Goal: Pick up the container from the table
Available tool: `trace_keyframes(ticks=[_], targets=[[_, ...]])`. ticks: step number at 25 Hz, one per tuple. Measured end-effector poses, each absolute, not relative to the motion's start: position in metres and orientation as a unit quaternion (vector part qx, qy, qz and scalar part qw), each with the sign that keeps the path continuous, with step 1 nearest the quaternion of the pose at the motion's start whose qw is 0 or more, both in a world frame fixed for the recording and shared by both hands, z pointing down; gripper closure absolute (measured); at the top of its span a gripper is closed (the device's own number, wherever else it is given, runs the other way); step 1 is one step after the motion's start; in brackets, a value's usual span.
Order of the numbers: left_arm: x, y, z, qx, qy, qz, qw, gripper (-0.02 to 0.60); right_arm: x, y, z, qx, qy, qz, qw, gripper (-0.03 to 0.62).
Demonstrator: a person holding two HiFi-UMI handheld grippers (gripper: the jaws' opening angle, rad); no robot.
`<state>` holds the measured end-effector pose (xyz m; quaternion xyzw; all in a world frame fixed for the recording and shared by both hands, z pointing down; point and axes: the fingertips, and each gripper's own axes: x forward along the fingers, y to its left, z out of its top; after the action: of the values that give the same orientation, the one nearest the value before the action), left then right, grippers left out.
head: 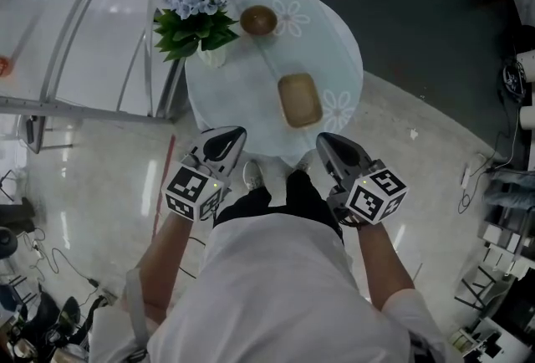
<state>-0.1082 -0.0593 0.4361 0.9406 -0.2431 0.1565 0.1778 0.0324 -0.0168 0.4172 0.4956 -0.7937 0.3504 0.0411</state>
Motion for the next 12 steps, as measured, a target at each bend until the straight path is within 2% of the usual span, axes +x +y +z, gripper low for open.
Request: trace_keyframes(ticks=[12], targets=[[-0.071,-0.088,0.469,0.917,-0.292,0.173,0.211,0.560,0.068,-0.061,0.436,0.440,-0.816,0.368,0.066,0.571]])
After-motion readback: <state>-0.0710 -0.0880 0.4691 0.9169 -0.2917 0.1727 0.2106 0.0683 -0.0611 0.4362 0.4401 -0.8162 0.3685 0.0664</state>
